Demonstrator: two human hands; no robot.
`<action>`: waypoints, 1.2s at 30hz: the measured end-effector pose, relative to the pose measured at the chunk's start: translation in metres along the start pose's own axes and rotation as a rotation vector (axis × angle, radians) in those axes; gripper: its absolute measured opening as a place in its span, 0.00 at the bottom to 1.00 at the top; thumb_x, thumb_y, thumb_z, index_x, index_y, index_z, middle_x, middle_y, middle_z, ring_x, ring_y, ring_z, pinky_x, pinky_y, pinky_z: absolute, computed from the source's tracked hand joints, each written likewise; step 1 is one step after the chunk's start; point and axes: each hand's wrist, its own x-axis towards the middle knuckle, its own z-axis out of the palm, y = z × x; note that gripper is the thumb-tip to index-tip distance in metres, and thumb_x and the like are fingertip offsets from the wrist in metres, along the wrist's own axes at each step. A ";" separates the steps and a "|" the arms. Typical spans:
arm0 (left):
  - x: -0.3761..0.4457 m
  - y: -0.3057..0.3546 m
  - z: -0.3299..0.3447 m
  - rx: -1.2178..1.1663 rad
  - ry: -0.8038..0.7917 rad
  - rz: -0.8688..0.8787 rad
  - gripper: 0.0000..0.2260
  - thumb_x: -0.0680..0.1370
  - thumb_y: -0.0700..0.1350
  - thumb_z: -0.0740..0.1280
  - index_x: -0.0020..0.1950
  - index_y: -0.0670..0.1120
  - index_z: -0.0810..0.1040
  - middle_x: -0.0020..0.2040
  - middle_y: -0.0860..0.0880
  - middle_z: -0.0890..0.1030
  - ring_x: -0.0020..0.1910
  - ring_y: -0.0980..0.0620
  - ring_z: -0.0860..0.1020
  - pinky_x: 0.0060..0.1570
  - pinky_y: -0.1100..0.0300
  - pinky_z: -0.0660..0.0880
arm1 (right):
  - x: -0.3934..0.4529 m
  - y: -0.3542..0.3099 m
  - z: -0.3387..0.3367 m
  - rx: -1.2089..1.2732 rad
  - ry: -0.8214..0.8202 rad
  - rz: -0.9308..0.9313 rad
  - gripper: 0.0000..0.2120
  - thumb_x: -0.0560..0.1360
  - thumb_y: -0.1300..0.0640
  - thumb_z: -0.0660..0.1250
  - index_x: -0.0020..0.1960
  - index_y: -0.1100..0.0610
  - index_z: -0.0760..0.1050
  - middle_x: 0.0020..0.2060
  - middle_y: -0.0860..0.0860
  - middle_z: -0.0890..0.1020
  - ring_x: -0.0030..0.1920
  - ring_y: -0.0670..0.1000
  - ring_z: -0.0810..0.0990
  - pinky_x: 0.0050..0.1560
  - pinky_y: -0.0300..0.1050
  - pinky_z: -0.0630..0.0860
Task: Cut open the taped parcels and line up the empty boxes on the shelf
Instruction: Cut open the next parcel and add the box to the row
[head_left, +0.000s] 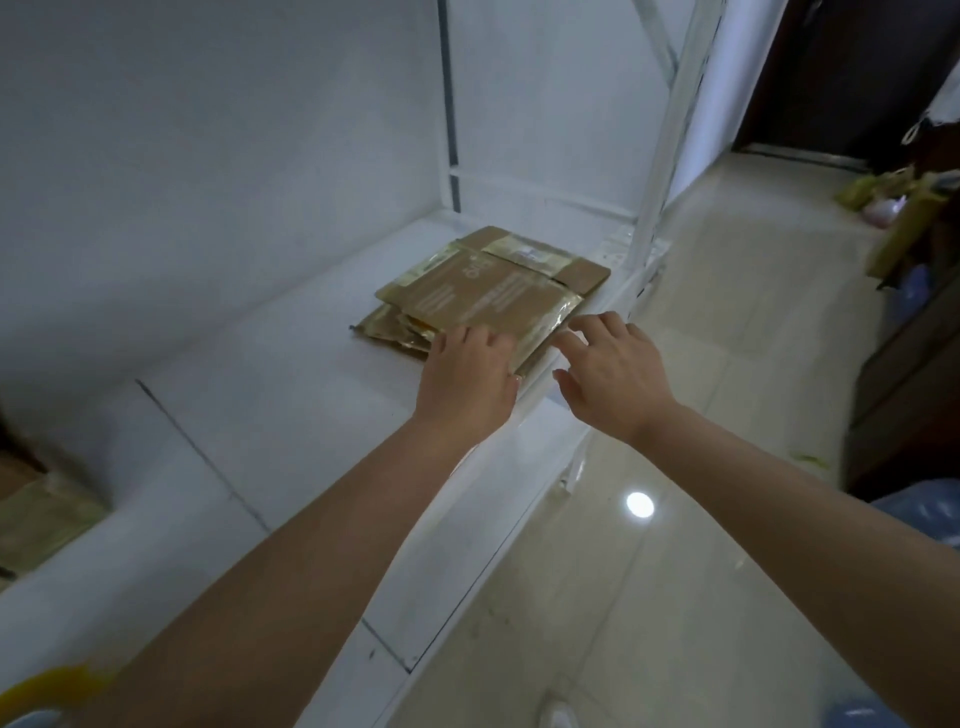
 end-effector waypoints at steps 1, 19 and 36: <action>0.013 0.003 0.004 0.002 -0.003 -0.019 0.15 0.80 0.51 0.63 0.64 0.47 0.73 0.60 0.46 0.75 0.62 0.44 0.70 0.63 0.51 0.65 | 0.010 0.012 0.006 0.002 -0.010 -0.010 0.15 0.68 0.54 0.75 0.53 0.58 0.81 0.49 0.57 0.82 0.48 0.61 0.80 0.44 0.51 0.76; 0.133 -0.030 0.060 0.016 -0.122 -0.413 0.30 0.77 0.67 0.58 0.71 0.48 0.65 0.70 0.44 0.68 0.70 0.42 0.64 0.67 0.47 0.65 | 0.176 0.099 0.123 0.170 -0.301 0.111 0.25 0.81 0.42 0.54 0.70 0.56 0.69 0.68 0.60 0.71 0.67 0.63 0.68 0.64 0.56 0.66; 0.132 -0.041 0.086 -0.062 -0.361 -0.713 0.55 0.66 0.79 0.57 0.80 0.46 0.42 0.79 0.37 0.39 0.77 0.31 0.42 0.71 0.35 0.59 | 0.233 0.126 0.168 0.386 -0.557 0.377 0.51 0.69 0.22 0.53 0.78 0.58 0.49 0.75 0.64 0.61 0.74 0.66 0.61 0.70 0.64 0.58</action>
